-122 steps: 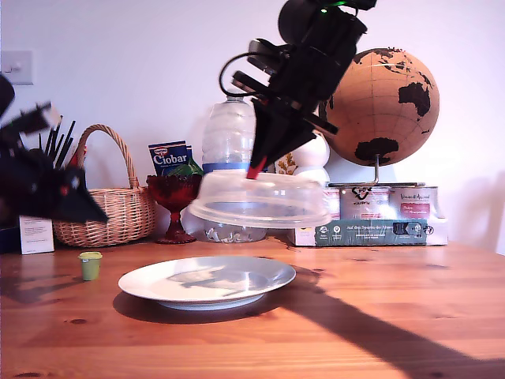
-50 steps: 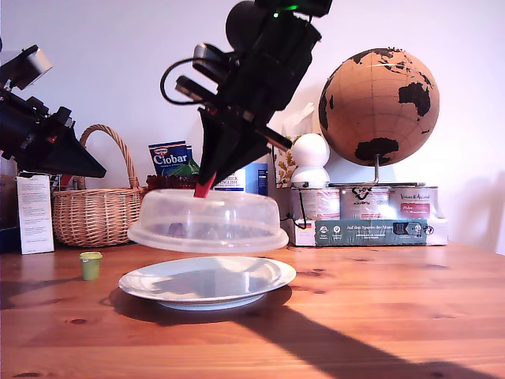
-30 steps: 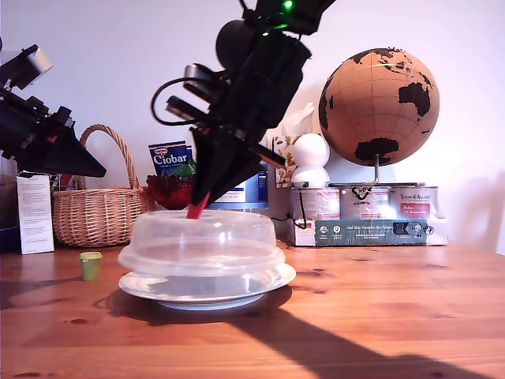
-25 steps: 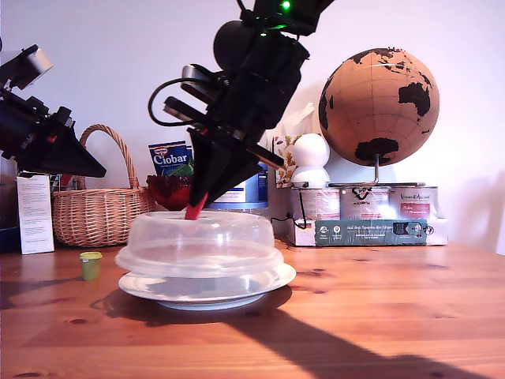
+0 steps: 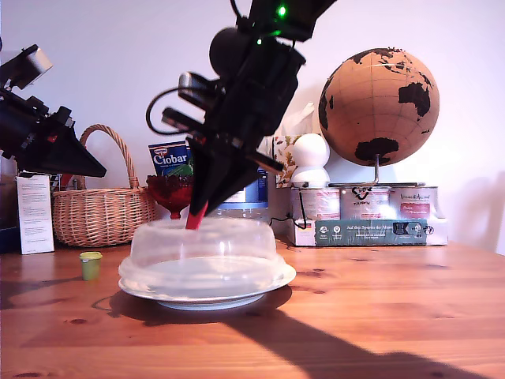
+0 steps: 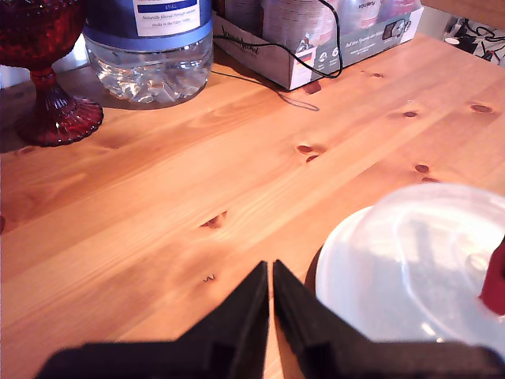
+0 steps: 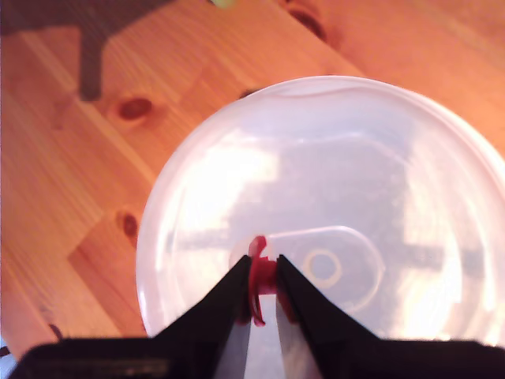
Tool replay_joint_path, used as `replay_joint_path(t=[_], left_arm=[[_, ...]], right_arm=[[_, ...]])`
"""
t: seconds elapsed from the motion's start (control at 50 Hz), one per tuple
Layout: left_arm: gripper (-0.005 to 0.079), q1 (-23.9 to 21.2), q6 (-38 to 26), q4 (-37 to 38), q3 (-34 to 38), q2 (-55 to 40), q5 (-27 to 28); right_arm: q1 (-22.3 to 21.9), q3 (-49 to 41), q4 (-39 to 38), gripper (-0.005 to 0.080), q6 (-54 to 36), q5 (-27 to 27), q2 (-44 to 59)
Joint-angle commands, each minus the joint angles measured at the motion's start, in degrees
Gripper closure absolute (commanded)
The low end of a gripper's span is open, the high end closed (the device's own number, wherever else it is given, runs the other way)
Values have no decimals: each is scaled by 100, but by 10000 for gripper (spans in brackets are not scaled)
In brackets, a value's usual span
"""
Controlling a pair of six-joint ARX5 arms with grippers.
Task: Lift the plastic dome with your right arm while removing the green coffee capsule from the plate using your left arm.
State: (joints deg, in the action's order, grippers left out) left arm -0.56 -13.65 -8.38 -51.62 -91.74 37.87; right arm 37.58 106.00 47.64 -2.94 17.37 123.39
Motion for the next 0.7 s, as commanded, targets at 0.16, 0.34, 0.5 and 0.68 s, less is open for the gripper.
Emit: replay_joint_path(t=[0.16, 0.34, 0.5, 0.68], left_arm=[[766, 0, 24, -63, 37, 42, 33], [766, 0, 24, -63, 37, 42, 46], [766, 0, 22, -63, 37, 42, 57], [766, 0, 24, -63, 37, 42, 70]], right_arm=[[-9, 66, -22, 765, -57, -63, 321], [-66, 66, -48, 765, -101, -149, 321], [-136, 66, -4, 765, -105, -149, 321], [-160, 66, -2, 765, -157, -146, 321]])
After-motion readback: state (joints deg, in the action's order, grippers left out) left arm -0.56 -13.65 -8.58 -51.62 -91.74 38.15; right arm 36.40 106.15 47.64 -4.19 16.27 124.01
